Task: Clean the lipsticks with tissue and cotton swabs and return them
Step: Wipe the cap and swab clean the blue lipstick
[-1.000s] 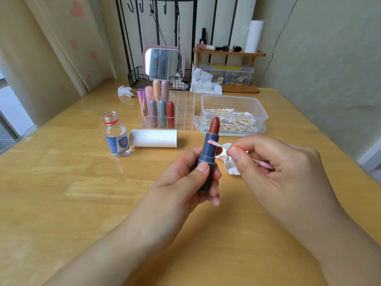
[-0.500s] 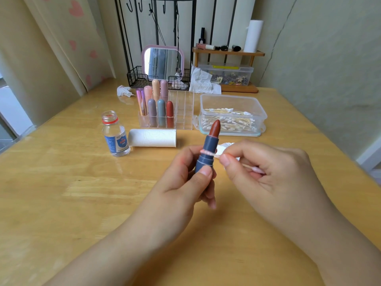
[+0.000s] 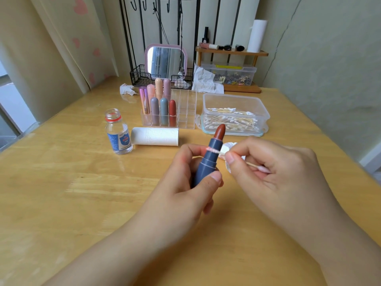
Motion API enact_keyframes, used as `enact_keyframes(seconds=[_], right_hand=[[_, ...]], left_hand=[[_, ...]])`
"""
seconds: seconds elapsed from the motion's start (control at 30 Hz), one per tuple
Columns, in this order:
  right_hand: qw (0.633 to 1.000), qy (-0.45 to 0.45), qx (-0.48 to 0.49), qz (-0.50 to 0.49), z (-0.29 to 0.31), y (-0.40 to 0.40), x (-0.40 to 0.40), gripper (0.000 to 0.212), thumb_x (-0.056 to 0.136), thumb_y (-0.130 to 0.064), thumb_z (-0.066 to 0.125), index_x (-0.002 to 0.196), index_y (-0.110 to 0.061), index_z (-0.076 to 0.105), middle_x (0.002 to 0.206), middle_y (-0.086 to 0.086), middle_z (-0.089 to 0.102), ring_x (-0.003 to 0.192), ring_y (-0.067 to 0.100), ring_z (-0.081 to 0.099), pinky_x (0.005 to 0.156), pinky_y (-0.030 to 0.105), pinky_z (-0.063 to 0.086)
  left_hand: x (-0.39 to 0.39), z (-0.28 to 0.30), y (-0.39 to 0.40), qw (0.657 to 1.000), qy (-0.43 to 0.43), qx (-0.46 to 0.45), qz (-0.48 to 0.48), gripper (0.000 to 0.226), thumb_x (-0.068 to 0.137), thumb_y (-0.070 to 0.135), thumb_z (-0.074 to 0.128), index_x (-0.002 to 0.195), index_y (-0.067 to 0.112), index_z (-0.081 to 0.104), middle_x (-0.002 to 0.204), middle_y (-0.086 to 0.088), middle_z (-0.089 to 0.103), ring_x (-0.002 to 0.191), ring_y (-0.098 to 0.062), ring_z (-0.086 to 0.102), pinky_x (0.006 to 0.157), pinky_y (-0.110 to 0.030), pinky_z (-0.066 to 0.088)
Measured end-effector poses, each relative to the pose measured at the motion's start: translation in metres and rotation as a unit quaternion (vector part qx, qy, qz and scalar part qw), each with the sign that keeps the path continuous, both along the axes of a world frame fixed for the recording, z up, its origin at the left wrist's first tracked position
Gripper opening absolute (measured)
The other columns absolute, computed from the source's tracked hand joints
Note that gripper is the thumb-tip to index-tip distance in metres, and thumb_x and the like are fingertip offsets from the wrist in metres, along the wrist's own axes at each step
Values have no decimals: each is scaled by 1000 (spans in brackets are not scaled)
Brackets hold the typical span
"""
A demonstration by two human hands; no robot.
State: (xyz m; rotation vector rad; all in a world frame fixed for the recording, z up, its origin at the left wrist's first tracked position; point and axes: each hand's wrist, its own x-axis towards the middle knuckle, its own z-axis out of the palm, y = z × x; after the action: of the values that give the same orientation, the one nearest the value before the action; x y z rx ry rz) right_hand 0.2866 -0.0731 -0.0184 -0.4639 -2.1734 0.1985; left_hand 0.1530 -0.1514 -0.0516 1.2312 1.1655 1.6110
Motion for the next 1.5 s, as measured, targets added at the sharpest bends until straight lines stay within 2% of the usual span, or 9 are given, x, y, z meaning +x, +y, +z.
enact_keyframes(seconds=[0.23,0.43,0.57,0.67,0.83,0.97,1.1,1.23,1.5], right_hand=[[1000,-11,-11,17,0,-3,-1,20,84,-23,56,67,-14,62,52,-20,28,52,-2,33,52,6,25],[1000,20,-6,-22,1,0,1,20,87,-23,55,69,-15,60,51,-17,31,52,-4,35,52,3,27],[1000,9,-6,-17,-1,0,-1,19,85,-20,59,67,-15,61,50,-21,28,51,-5,34,53,3,26],[1000,-3,2,-11,-2,-1,-2,18,84,-19,60,66,-15,61,49,-18,28,51,-2,33,52,5,26],[999,25,0,-28,2,-1,0,21,88,-24,54,70,-15,60,50,-16,31,51,-3,35,52,5,27],[1000,11,-2,1,2,-4,-2,20,85,-21,55,67,-14,61,53,-32,28,52,-9,36,55,0,26],[1000,-7,1,17,1,-4,-2,19,84,-22,56,67,-16,62,52,-26,27,52,-6,34,54,4,26],[999,25,9,-25,1,-2,-1,22,87,-23,55,69,-13,62,51,-12,35,54,2,34,53,7,28],[1000,-1,-8,6,-2,-3,-3,20,85,-22,55,67,-16,60,54,-25,25,53,-7,33,54,1,25]], left_hand=[[0,-2,-1,1000,3,3,-4,37,76,36,60,109,25,47,68,10,49,54,-10,48,58,-37,42],[-1,2,0,997,-65,22,-33,26,85,19,46,110,16,51,75,1,55,62,-14,50,62,-26,47],[0,0,0,1000,-15,23,-12,29,84,17,49,113,17,47,80,2,56,64,-14,57,65,-32,51],[0,0,-1,998,57,9,8,35,84,24,52,119,23,49,76,9,58,63,-11,58,71,-48,49],[0,1,-2,998,64,0,12,27,80,34,62,105,28,56,69,11,56,57,-12,57,66,-55,50],[0,0,0,1000,28,-2,-10,25,82,20,59,105,20,49,71,7,58,52,-15,51,56,-39,50],[-1,0,0,999,34,5,-9,26,83,29,62,105,27,49,74,-2,51,53,-15,46,54,-37,45],[0,0,-1,1000,5,-5,-13,23,82,27,53,104,31,51,67,7,45,57,-14,39,56,-30,39],[-2,4,0,995,-89,1,-41,18,83,20,45,96,11,55,70,1,52,56,-11,42,56,-22,42]])
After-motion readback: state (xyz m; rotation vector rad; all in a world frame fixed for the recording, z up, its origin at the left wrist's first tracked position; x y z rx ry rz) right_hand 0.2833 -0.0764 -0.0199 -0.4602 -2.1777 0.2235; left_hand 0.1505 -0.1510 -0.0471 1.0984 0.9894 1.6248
